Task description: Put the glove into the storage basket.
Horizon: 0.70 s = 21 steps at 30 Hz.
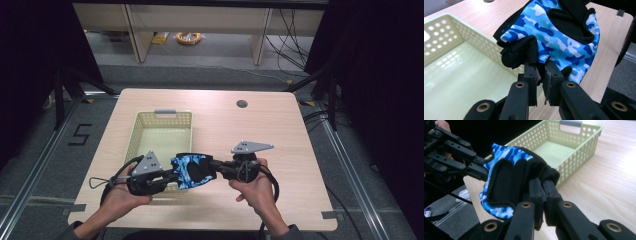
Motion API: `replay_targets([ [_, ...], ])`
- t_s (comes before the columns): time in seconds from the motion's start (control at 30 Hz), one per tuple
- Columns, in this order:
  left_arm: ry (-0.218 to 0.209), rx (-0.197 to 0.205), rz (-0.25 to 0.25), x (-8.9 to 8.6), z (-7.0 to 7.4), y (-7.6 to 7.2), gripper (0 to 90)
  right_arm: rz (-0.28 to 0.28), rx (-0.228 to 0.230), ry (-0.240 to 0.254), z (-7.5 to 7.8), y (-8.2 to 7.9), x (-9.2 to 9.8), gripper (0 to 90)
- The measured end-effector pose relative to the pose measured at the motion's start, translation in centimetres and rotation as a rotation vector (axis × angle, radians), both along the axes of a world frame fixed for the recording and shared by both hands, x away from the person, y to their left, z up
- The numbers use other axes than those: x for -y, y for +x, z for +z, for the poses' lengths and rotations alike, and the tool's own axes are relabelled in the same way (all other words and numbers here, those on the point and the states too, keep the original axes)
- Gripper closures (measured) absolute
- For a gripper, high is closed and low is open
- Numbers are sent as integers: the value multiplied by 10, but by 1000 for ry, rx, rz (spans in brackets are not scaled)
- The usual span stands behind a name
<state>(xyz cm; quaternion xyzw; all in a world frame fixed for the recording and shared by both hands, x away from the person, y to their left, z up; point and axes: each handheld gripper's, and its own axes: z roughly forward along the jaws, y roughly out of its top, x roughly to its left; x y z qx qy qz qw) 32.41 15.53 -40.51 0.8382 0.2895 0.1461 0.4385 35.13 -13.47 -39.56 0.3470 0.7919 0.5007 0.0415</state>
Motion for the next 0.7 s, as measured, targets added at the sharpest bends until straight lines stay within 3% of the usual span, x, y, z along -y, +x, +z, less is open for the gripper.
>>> replay_targets([
  [0.03,2,-2,4,-3,0,2,811,1,-20,-4,2,1,-4,875],
  [0.1,-11,-16,17,-8,-2,6,811,8,-19,-15,4,5,-11,875],
  [0.13,11,-18,14,-12,-2,8,810,17,-6,-15,4,7,-14,875],
  [0.23,16,-42,29,-21,-4,13,810,19,-9,-28,4,15,-24,875],
  [0.27,20,-44,38,-24,-5,15,810,39,9,-31,3,20,-27,875],
  [0.3,21,-45,47,-26,-6,16,810,33,-26,-11,3,21,-32,875],
  [0.4,30,-51,63,-38,-6,23,810,19,-68,-6,2,26,-44,875],
  [0.43,32,-57,71,-41,-6,24,810,37,-37,-22,1,31,-47,875],
  [0.7,50,-108,109,-65,-12,38,810,41,-71,-33,-5,47,-78,875],
])
